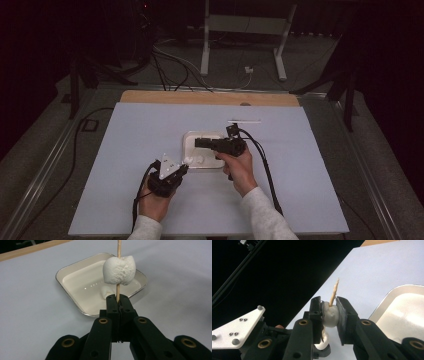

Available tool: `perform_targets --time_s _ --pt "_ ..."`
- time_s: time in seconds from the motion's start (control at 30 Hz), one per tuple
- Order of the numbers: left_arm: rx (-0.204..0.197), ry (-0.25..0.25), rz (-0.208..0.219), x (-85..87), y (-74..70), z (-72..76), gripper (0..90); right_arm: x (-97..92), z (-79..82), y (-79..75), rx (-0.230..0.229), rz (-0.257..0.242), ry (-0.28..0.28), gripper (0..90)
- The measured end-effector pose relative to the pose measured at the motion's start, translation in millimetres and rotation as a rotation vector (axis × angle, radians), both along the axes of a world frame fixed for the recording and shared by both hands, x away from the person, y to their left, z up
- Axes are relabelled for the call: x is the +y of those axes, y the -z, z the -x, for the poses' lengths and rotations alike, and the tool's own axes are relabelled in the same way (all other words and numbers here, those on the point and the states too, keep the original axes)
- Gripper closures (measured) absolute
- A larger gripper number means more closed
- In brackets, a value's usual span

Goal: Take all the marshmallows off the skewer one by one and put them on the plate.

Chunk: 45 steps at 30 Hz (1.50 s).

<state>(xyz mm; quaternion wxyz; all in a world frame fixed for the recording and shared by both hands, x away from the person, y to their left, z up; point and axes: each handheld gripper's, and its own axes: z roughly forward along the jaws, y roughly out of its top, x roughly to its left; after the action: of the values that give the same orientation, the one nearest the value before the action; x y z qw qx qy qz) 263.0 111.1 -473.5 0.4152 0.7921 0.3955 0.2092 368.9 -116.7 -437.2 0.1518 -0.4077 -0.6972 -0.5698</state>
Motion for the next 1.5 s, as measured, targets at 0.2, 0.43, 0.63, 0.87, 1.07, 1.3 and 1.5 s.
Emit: perform_targets --time_s 0.2,0.43,0.63,0.87,1.07,1.3,1.5 --pt "0.0 0.002 -0.01 0.1 0.7 0.3 90.0 -3.4 -2.0 -1.2 0.002 -0.007 0.01 76.3" --pt "0.001 0.008 -0.022 -0.1 1.8 0.6 90.0 -8.9 -4.2 -3.6 0.006 -0.016 0.026 76.7" --pt "-0.001 0.015 -0.037 -1.0 3.3 1.6 90.0 -15.7 -6.4 -6.4 0.002 -0.025 0.042 79.4" --pt "0.02 0.007 -0.005 4.4 5.0 1.3 90.0 -27.1 -6.9 -15.6 -0.055 -0.017 0.032 86.8" --pt "0.022 0.014 -0.009 -1.1 5.3 1.8 90.0 -11.4 -1.7 -6.5 -0.039 -0.011 -0.032 48.6" --pt "0.02 0.006 0.018 1.6 4.6 1.5 90.0 14.5 4.6 12.7 0.004 0.065 -0.098 69.1" --pt "0.026 0.004 0.027 5.2 5.0 0.1 90.0 13.2 4.6 11.5 0.006 0.045 -0.054 82.7"
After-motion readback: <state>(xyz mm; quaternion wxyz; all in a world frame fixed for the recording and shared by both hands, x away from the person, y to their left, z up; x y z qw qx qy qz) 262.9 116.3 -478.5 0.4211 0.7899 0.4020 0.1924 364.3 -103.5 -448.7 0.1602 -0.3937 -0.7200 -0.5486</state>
